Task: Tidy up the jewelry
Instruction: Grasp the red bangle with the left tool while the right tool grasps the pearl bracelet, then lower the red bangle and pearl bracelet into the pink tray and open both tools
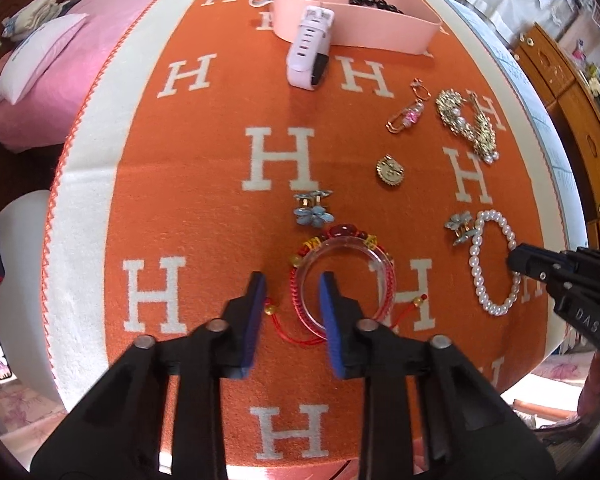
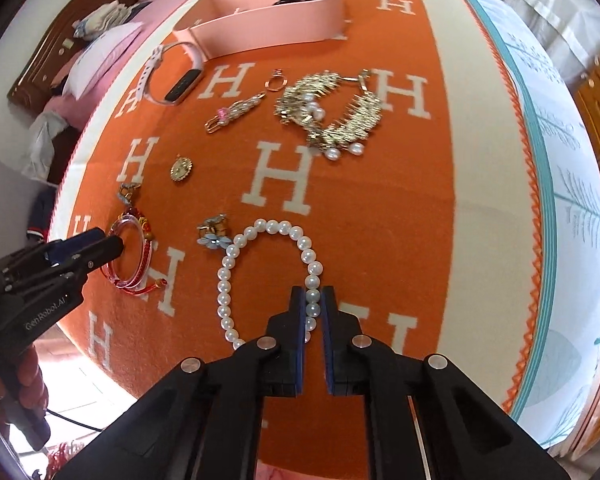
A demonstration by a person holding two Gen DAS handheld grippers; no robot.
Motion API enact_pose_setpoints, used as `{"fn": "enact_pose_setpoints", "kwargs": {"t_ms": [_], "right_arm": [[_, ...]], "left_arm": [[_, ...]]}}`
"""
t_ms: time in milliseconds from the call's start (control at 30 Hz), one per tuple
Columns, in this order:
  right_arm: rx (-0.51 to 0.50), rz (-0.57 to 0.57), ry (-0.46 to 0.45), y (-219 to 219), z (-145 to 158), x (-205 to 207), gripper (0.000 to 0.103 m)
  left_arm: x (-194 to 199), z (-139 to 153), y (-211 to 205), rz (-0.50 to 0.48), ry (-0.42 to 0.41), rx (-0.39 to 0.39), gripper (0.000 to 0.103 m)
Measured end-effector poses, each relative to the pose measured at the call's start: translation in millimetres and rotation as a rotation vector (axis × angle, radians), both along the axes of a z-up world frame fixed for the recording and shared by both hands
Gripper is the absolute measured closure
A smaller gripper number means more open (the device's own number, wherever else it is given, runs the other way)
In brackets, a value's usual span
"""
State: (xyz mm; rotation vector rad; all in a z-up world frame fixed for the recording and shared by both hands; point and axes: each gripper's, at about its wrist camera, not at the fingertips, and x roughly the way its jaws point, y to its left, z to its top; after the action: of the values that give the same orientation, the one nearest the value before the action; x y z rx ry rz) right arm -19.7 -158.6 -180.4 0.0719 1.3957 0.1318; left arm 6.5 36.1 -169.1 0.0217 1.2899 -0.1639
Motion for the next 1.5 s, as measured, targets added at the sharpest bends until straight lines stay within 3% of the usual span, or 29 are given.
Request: {"fn": "enact_pose_setpoints", "kwargs": {"t_ms": [67,367,833,1233,1500], "right_arm": [[0.008,-0.011,-0.001,-6.0,0.4,-2.5,0.096],[0.076,-0.041,-0.083,-24.0,36.3,-6.6,0.096],[0.158,-0.052,-0.267,-35.7,137.9,17.5,0.096],[0.158,-0.012,-0.407,-22.8,208.1,75.9,0.096],[0.174,-0.033,-0.417,-11.0,217.8,145.6,0.096]], "left_arm": [[0.5,-0.4,-2.7,-0.011,0.003,0.012,0.099],[-2.4,16.7,-7.6,-0.005,-0.031,-0.018,0.099],[25.5,120.2,-11.1,-0.016,-0.21,-0.036,0.099],[98.2,175.8,-16.1,-0.024,-0.293,-0.014,0.099],[167.7,161.0,-25.1,-0.051,-0.236,-0.02,0.099]]}}
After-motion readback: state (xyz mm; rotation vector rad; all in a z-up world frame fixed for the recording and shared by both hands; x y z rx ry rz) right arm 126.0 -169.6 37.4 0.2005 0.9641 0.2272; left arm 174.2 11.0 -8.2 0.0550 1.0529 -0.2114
